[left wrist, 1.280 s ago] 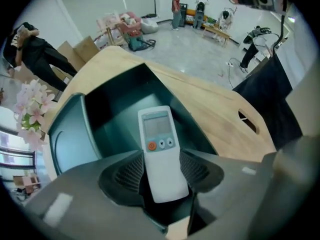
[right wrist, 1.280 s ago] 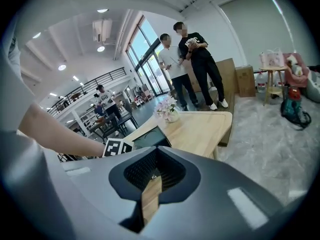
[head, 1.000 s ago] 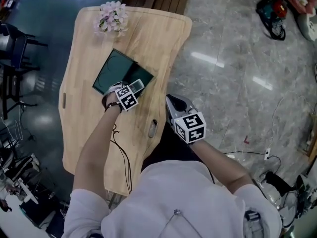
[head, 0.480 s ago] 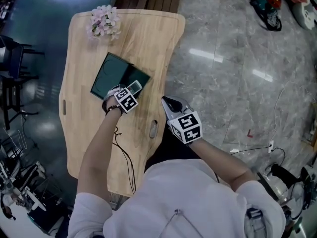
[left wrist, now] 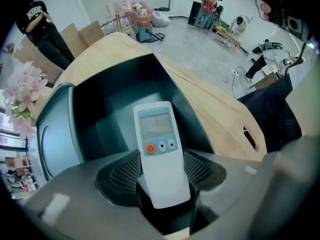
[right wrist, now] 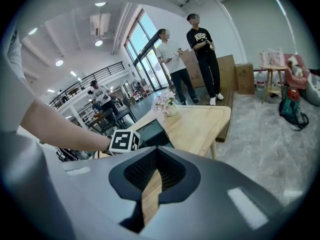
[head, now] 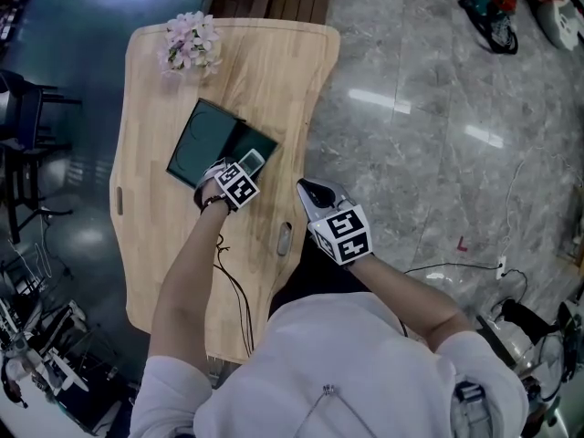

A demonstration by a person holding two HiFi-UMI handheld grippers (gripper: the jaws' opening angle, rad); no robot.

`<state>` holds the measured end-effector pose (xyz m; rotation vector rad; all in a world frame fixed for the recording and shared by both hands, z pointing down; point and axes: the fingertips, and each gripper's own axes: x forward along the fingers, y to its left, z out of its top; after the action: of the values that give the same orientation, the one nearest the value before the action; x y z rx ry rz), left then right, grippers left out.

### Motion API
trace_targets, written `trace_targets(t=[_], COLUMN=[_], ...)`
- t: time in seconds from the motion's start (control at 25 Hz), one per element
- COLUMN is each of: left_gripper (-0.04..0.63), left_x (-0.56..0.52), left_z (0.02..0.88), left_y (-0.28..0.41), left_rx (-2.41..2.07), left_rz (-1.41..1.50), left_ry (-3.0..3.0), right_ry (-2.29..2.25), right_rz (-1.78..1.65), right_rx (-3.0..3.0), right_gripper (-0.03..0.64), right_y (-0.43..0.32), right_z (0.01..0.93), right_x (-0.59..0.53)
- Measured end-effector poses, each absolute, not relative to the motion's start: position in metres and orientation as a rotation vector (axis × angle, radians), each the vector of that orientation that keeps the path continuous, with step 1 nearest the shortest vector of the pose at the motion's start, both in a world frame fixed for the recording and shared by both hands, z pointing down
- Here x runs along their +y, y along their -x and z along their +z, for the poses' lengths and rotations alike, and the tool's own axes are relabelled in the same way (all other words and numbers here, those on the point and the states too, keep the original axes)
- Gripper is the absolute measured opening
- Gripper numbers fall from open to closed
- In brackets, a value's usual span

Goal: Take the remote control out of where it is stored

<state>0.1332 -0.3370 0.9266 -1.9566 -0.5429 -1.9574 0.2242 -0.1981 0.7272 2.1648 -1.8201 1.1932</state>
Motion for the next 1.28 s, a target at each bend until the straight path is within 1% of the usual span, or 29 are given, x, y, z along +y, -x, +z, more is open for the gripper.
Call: trace_targets(t=[0.44,0.6,0.72,0.96,1.12,1.28], left_gripper=[0.264,0.262,0.262,0.262,0.261,0.261], left_x=[-0.339,-0.345,-0.351,-0.357,-0.344,-0.339], left_z=[0.91,0.879,0.836,0.713,0.629,0.557], left_y=[-0.128,-0.134,-0.141,-0.137,-0.11,-0.067], left_rx=[-0.433,-0.32,-0.217,0.103,0.235,0.454], left_rz=[-1.892,-1.811,-1.71,-1.366,-1.038,-0.737], left_ry=[2.139,2.285,2.431,2.856,3.022,3.104], right_ry=[-2.183,-2.189,-2.181,-2.15,-2.104,-2.015], right_rz=[1.144,1.102,1.048,0.895,0.812,0.712], right_rx=[-1.812,-1.826,-1.855,-1.954,-2.037,-2.171], right_gripper=[0.028,0.028,0.028,0.028,0.028,0.028], right_y=[-0.233,-0.237,-0.238,-0.232,-0.217,-0.202], right_z=[0.718,0.707,0.69,0.638,0.607,0.57], right_x=[-0.196,-0.198,-0.206,-0.23,-0.246,-0.278])
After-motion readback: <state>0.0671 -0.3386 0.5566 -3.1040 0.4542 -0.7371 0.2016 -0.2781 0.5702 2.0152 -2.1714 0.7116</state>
